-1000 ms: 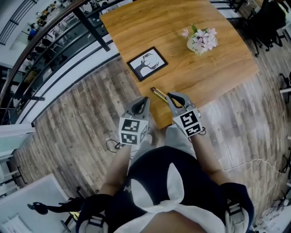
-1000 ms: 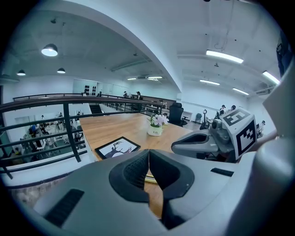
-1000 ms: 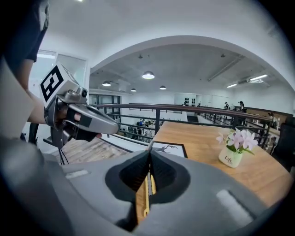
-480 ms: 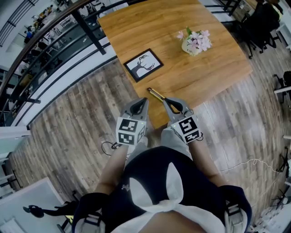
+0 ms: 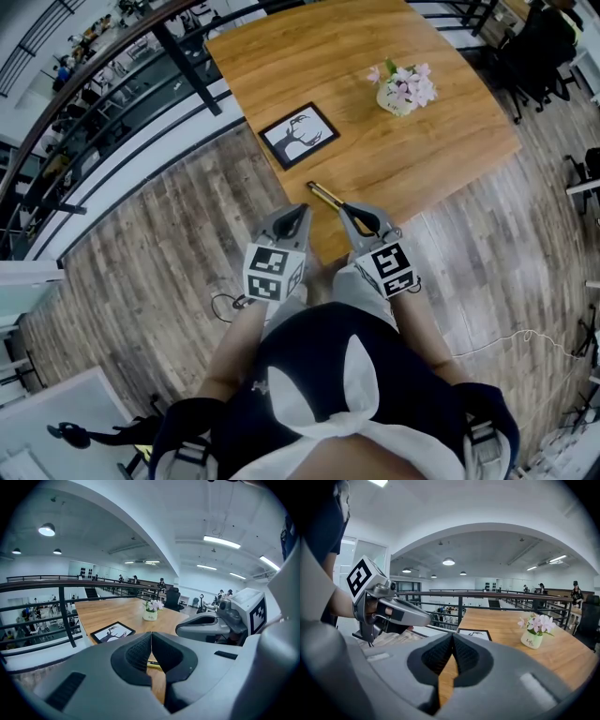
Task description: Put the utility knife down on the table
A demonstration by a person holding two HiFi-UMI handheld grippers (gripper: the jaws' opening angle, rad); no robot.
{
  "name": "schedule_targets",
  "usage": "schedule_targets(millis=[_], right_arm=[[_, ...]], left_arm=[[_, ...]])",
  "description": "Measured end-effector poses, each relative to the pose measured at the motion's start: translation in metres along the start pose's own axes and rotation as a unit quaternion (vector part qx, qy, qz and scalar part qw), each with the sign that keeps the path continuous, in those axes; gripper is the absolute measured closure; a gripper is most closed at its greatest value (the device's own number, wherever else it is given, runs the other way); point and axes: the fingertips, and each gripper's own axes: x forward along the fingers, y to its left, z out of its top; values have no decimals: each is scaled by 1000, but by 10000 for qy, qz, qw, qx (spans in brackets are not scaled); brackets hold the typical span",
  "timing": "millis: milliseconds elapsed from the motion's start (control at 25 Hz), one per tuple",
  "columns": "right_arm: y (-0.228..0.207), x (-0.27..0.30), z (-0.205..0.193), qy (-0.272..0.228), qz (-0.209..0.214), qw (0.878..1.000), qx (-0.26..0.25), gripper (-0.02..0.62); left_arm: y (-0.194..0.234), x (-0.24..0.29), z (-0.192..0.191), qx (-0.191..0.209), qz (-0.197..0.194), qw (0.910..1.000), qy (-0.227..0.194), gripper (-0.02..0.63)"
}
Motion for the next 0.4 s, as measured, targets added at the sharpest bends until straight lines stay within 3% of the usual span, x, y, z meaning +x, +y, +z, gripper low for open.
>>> schedule_targets(millis=[400], right_arm=[[1,3,-2,19,-32,10000,13,598]], left_arm=[[-1,0,-5,-15,-42,10000,20,586]])
